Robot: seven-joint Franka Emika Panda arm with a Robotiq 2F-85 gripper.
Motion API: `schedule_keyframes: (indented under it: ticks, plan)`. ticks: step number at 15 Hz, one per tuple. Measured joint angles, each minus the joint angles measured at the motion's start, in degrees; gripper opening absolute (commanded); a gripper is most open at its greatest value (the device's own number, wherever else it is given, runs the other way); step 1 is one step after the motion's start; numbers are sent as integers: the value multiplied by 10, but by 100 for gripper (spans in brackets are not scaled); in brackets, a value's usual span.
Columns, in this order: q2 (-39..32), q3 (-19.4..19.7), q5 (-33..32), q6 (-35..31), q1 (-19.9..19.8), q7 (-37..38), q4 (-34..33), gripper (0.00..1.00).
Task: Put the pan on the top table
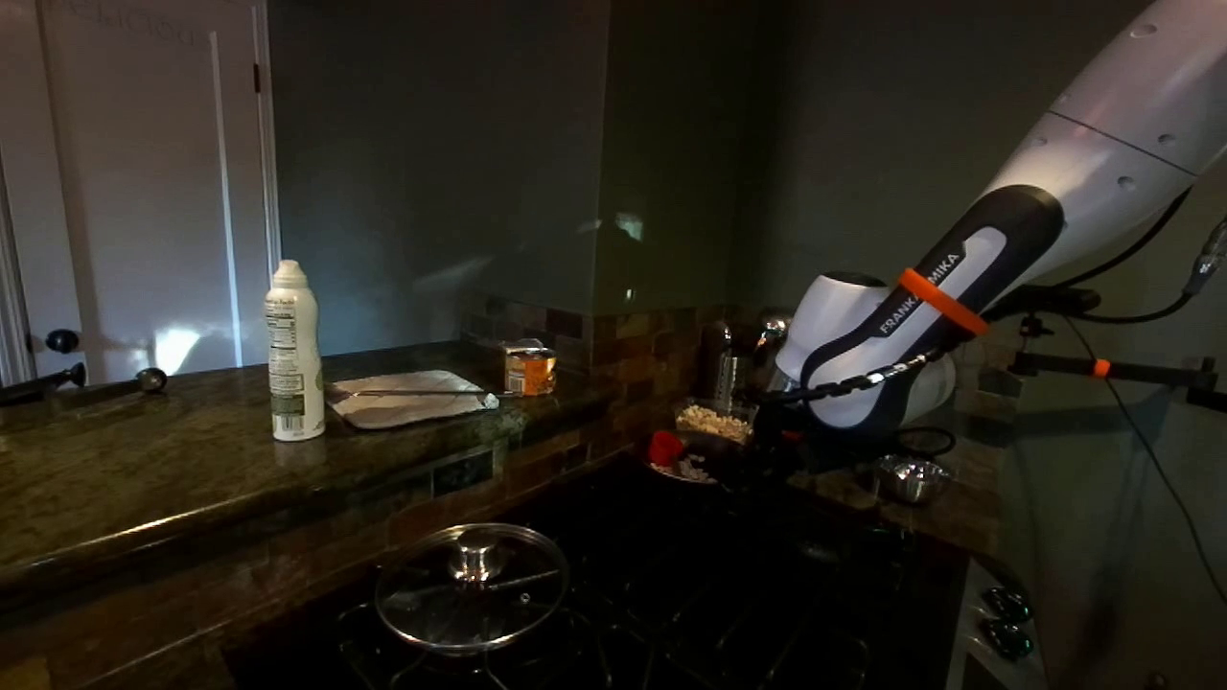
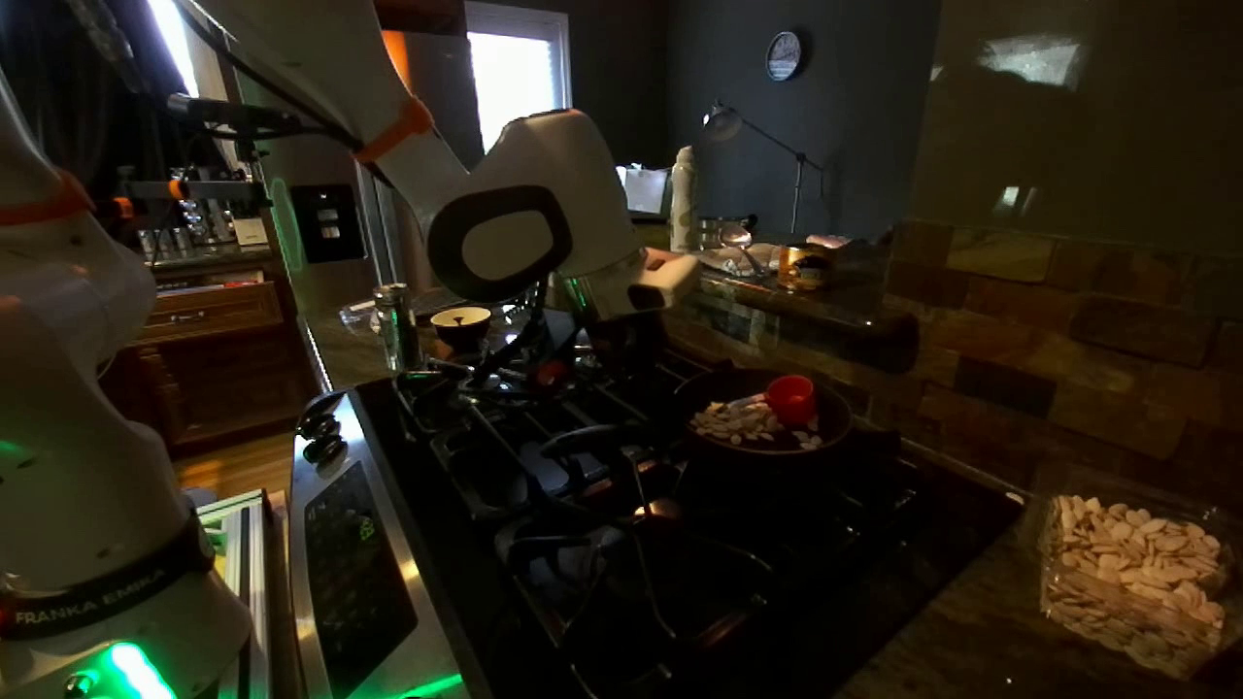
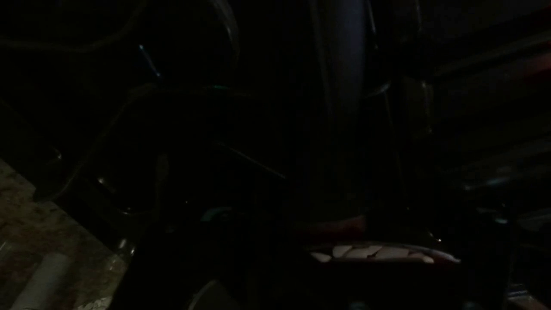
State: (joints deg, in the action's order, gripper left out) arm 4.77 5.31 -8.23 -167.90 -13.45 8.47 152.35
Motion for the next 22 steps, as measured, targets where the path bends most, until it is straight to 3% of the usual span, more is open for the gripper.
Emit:
schedule_keyframes:
  ticks: [5, 10, 18, 22]
  plan:
    - [-10, 5, -1, -1, 0, -7, -4, 29]
    - [-15, 8, -3, -11, 0, -7, -5, 0]
    - [4, 7, -62, -14, 0, -9, 3, 0]
    - [46, 10, -36, -14, 23, -95, 41, 0]
